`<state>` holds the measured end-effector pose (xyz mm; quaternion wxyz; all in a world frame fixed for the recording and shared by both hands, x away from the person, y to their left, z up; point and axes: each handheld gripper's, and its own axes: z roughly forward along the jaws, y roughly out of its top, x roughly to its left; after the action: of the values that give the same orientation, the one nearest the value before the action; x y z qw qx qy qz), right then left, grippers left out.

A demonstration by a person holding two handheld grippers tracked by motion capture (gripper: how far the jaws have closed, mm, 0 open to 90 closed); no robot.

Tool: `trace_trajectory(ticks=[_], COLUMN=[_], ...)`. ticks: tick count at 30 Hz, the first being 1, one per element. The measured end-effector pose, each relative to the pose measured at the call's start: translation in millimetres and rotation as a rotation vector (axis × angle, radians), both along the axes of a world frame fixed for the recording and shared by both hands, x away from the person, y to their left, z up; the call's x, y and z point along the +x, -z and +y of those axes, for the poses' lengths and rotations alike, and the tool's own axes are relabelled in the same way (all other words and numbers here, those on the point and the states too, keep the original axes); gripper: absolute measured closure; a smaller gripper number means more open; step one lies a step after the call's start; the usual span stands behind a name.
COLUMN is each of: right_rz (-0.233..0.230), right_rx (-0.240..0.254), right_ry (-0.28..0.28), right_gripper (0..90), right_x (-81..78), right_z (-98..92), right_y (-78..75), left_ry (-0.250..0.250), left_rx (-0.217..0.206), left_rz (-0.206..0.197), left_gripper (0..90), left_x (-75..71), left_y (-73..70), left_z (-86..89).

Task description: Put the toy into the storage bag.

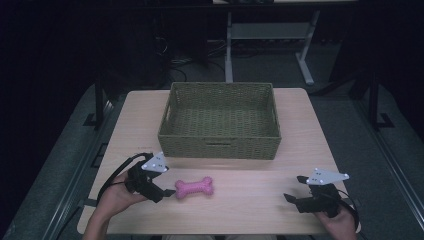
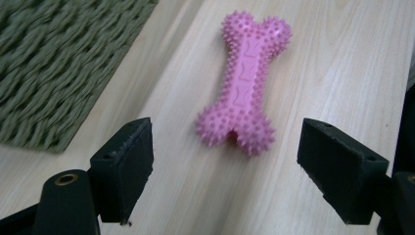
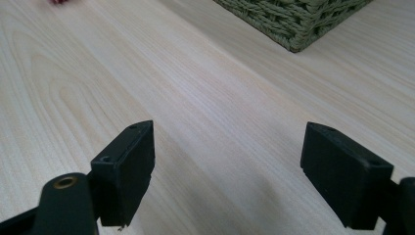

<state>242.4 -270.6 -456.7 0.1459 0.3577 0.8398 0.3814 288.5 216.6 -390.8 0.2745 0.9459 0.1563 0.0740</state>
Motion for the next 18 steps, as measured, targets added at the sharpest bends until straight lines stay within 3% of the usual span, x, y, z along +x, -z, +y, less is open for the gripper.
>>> trace_trajectory(ticks=[7,18], right_rz=[0.003,0.011], right_rx=[-0.009,-0.009], right_ry=[-0.012,-0.024], right_gripper=[20.0,19.9], right_x=[0.3,-0.1], right_z=[1.3,3.8], right_y=[0.5,0.8], left_ry=[0.037,0.067], left_rx=[0.035,0.069], left_rz=[0.016,0.041], left_gripper=[20.8,20.8], left_x=[7.3,11.9], left_y=[1.2,4.0], left_z=[-19.0,-33.7])
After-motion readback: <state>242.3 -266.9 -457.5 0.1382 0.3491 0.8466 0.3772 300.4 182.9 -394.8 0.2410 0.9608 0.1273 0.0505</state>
